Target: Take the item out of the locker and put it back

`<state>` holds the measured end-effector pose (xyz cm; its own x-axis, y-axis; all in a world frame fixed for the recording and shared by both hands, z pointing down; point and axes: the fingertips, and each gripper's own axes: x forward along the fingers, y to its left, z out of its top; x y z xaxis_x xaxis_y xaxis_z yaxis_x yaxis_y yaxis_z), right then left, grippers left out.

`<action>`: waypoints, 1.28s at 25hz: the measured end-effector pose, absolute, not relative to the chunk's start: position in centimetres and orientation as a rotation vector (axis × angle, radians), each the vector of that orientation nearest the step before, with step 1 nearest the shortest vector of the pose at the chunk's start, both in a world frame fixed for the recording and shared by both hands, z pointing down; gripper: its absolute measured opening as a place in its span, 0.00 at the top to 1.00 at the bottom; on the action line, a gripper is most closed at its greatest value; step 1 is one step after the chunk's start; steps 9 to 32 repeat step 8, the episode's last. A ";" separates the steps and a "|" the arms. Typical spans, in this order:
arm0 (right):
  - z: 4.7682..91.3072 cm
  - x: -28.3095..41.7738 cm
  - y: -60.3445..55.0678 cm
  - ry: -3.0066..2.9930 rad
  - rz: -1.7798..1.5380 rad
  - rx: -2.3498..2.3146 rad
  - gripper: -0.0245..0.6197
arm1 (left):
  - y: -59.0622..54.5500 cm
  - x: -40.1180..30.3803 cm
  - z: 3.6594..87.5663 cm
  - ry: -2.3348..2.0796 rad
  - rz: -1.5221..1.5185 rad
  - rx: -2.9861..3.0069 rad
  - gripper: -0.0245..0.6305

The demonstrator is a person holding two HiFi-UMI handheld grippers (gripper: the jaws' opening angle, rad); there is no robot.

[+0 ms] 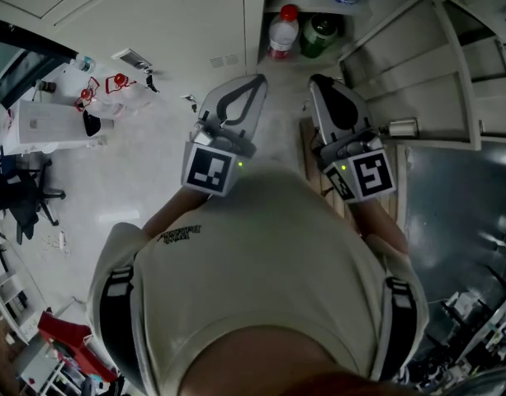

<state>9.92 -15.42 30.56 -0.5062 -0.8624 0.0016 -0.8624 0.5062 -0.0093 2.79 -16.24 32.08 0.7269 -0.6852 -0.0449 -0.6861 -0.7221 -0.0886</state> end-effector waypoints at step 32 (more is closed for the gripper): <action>30.7 10.1 -15.1 2.725 -0.021 -1.560 0.96 | -15.8 3.0 32.0 1.119 0.008 -2.831 0.94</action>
